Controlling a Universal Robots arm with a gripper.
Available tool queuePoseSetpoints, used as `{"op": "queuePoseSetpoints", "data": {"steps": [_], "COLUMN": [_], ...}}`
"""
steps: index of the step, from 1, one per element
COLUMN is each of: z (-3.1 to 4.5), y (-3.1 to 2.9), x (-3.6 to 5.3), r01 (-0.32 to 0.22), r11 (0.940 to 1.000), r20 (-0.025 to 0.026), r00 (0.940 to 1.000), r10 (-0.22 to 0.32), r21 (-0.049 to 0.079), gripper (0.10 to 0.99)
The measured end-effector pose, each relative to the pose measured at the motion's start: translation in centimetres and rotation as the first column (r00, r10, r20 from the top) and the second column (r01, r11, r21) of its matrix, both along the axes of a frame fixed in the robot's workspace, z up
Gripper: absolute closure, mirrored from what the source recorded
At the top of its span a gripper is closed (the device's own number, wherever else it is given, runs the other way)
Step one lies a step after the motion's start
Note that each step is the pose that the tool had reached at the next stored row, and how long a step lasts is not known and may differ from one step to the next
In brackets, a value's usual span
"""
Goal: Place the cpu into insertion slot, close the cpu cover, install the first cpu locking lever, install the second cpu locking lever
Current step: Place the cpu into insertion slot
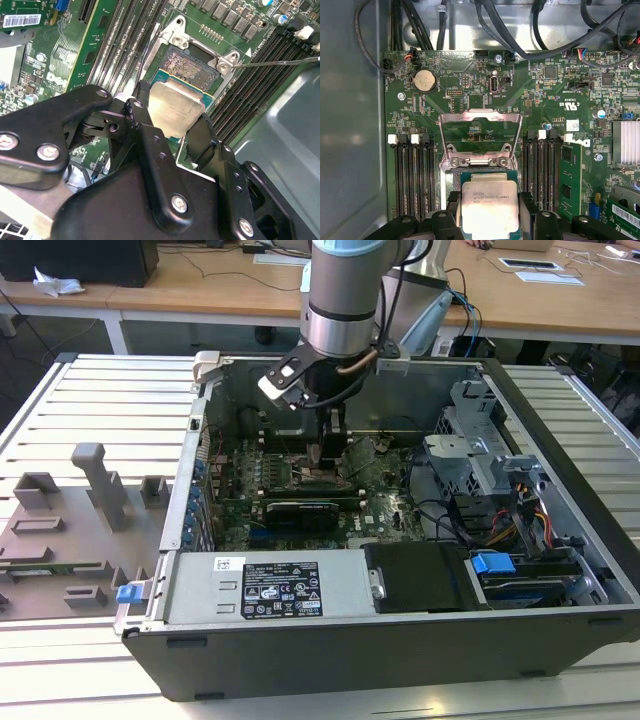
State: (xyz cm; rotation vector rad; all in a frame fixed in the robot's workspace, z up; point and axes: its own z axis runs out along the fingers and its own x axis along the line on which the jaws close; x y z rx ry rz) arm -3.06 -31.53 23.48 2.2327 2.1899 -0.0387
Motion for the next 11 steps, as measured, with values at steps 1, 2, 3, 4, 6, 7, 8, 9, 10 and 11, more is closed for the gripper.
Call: {"op": "queuePoseSetpoints", "data": {"steps": [1, 2, 3, 4, 6, 7, 8, 9, 10, 11], "z": [-0.09, -0.13, -0.18, -0.25, -0.44, -0.54, -0.61, -0.65, -0.69, -0.75], "y": [0.0, 0.0, 0.0, 0.0, 0.0, 0.0, 0.0, 0.0, 0.0, 0.0], "x": [0.0, 0.0, 0.0, 0.0, 0.0, 0.0, 0.0, 0.0, 0.0, 0.0], "r01": [0.0, 0.0, 0.0, 0.0, 0.0, 0.0, 0.0, 0.0, 0.0, 0.0], "r11": [1.0, 1.0, 1.0, 1.0, 1.0, 1.0, 1.0, 1.0, 1.0, 1.0], "r20": [0.0, 0.0, 0.0, 0.0, -0.0001, 0.0, 0.0, 0.0, 0.0, 0.0], "r00": [1.0, 1.0, 1.0, 1.0, 1.0, 1.0, 1.0, 1.0, 1.0, 1.0], "r10": [0.0, 0.0, 0.0, 0.0, 0.0, 0.0, 0.0, 0.0, 0.0, 0.0], "r21": [0.0, 0.0, 0.0, 0.0, 0.0, 0.0, 0.0, 0.0, 0.0, 0.0], "gripper": [0.541, 0.541, 0.541, 0.541, 0.541, 0.541, 0.541, 0.541, 0.541, 0.541]}}
